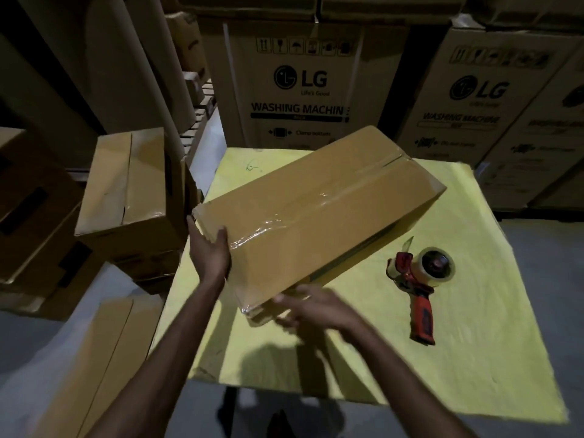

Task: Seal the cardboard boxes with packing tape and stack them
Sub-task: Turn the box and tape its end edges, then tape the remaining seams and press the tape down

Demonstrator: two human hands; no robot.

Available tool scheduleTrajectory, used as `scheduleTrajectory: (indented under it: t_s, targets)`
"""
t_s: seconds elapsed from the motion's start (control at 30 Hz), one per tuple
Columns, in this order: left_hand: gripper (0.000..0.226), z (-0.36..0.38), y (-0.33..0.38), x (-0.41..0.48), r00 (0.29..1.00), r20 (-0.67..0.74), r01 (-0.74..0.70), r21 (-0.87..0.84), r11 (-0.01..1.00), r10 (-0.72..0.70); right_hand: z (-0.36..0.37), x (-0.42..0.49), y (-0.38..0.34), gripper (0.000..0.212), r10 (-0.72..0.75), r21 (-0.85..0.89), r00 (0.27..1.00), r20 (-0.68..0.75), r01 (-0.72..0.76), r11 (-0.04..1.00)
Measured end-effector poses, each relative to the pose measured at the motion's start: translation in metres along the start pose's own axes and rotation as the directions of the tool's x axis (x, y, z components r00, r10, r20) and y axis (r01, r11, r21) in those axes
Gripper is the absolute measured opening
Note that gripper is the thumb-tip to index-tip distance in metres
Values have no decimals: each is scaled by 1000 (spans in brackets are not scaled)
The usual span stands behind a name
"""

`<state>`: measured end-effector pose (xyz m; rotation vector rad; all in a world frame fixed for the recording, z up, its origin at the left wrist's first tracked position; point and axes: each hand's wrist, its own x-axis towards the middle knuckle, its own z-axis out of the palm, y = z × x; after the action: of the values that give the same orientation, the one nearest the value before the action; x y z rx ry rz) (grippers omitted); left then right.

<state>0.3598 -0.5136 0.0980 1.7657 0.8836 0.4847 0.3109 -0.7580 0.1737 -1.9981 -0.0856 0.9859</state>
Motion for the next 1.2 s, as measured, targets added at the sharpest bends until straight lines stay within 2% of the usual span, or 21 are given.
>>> scheduleTrajectory:
  t_s: [0.03, 0.07, 0.1, 0.13, 0.17, 0.2, 0.27, 0.33, 0.4, 0.53, 0.6, 0.7, 0.77, 0.87, 1.03, 1.13, 1.2]
  targets:
    - [83, -1, -2, -18, 1000, 20, -12, 13, 1000, 12, -30, -1, 0, 44, -71, -38, 993, -93, 67, 997]
    - [86, -1, -5, -40, 999, 39, 0, 5, 1000, 0, -61, 3, 1, 28, -142, -60, 962, -234, 131, 990]
    - [87, -2, -10, -62, 998, 56, 36, -19, 999, -35, -90, 13, 4, 20, -189, -86, 897, -400, 168, 982]
    - [87, -2, -15, -84, 995, 73, 75, -51, 996, -71, -118, 26, 8, 21, -220, -148, 794, -567, 164, 975]
    - [87, 0, -20, -107, 992, 88, 100, -89, 991, -92, -146, 40, 14, 32, -249, -235, 669, -700, 114, 965]
    - [87, 4, -24, -128, 992, 86, 106, -118, 987, -96, -171, 53, 21, 47, -272, -314, 577, -770, 29, 949]
    - [85, 17, -27, -158, 993, 23, 115, -149, 982, -113, -216, 81, 37, 72, -266, -387, 508, -820, -149, 910]
    - [81, 30, -21, -168, 982, -88, 151, -161, 975, -167, -249, 100, 51, 85, -212, -364, 489, -846, -239, 900]
    - [77, 37, -14, -167, 964, -188, 157, -160, 975, -186, -269, 109, 59, 93, -122, -271, 493, -862, -244, 931]
    - [66, 43, -6, -150, 938, -268, 166, -219, 962, -222, -288, 110, 54, 89, -54, -148, 524, -850, -139, 979]
    - [60, 38, 0, -141, 913, -298, 195, -278, 941, -278, -290, 107, 56, 87, -60, -131, 532, -845, -97, 987]
    - [54, 23, 3, -108, 890, -352, 162, -349, 923, -289, -285, 96, 65, 89, -78, -100, 558, -826, -9, 995]
    - [51, 12, 9, -76, 884, -392, 117, -346, 931, -256, -274, 89, 70, 87, -90, -70, 560, -824, 57, 996]
    - [44, -3, 30, -30, 879, -440, 51, -298, 953, -185, -247, 82, 71, 80, -99, -36, 517, -851, 130, 991]
    - [49, -18, 74, 47, 885, -446, -225, -157, 962, 135, -170, 68, 70, 64, 9, 103, 454, -891, 183, 978]
    - [53, -14, 71, 81, 894, -386, -286, -103, 953, 227, -129, 51, 70, 56, 56, 162, 444, -894, 205, 965]
    - [53, -9, 61, 90, 918, -287, -309, -79, 948, 275, -110, 38, 72, 54, 94, 198, 420, -903, 210, 958]
